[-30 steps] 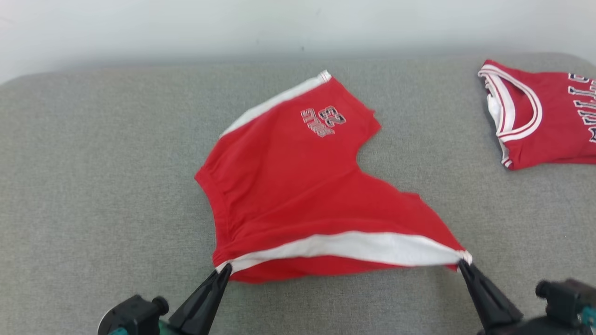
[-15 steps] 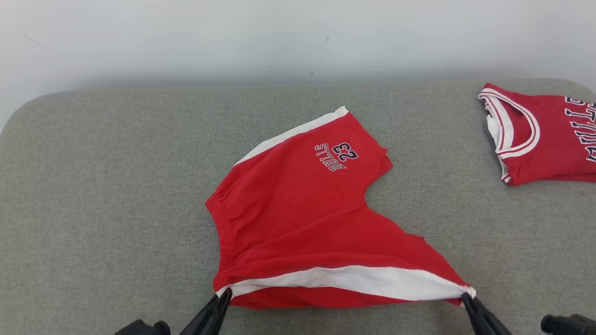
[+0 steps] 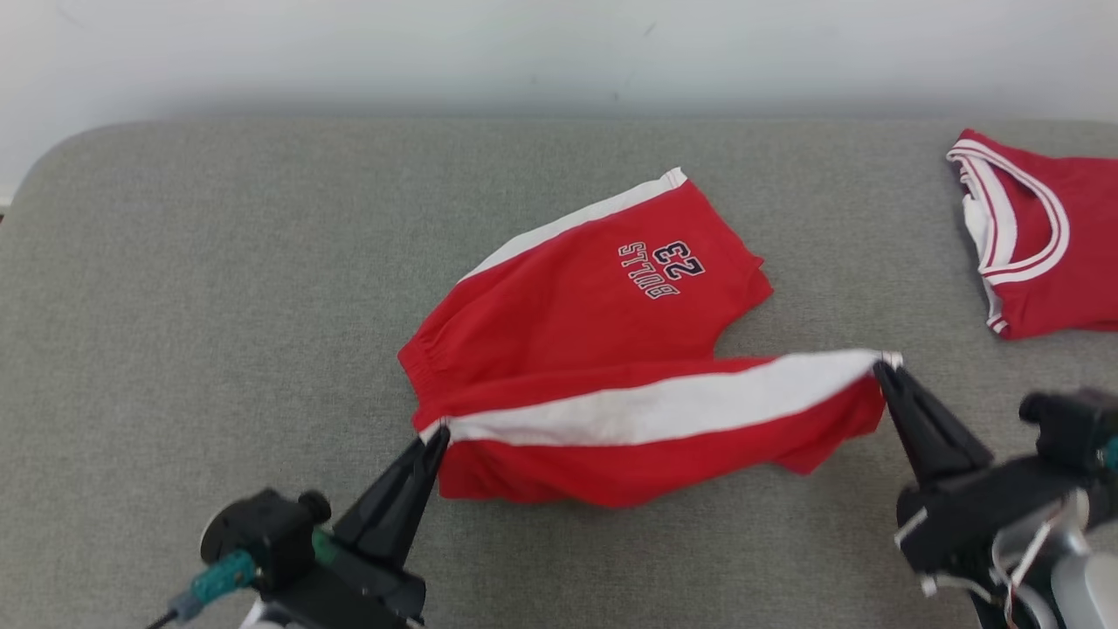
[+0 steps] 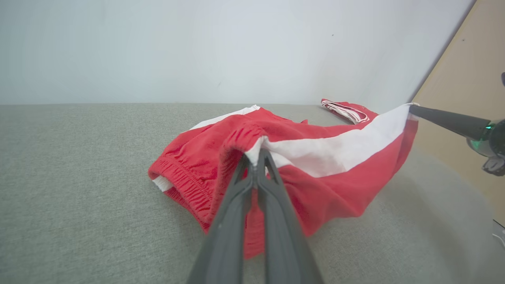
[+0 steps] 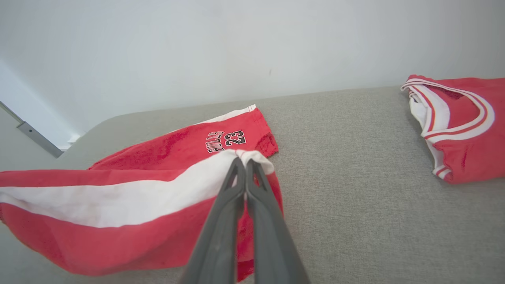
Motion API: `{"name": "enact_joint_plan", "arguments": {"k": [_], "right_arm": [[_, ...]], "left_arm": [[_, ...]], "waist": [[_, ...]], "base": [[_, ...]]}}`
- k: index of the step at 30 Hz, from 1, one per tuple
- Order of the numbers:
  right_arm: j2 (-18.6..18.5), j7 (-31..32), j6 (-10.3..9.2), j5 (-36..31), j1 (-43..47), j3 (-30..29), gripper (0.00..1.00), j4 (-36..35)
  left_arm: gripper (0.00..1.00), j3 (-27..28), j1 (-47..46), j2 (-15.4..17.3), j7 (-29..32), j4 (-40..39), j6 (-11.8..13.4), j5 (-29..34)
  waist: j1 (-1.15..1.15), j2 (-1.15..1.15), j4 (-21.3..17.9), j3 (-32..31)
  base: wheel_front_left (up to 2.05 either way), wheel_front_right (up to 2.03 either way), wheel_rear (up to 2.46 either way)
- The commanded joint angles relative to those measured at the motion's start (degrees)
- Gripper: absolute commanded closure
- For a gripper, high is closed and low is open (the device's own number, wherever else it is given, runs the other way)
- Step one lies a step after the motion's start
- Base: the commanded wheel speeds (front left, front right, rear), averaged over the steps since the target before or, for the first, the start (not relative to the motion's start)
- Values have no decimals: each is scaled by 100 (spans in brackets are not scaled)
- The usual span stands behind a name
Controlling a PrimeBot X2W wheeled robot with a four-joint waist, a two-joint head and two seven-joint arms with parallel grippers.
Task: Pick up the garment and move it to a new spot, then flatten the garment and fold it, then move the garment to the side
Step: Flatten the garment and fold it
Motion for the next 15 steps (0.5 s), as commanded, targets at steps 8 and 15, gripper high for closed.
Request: {"name": "enact_joint_plan", "arguments": {"k": [8,15], "right_arm": [[-121,18,-16,-108,-1705,380,100,1017],[-151,14,-16,-179,-3277,710,100,2339]], "left_arm": [[100,5,-990,-233,39,586,-121,-137],[100,-105,-1870,-479,19,1268,-163,-165]], "waist": [[-1,0,342,519],[-1,0,652,962]], "base": [[0,0,0],[0,0,0]]}}
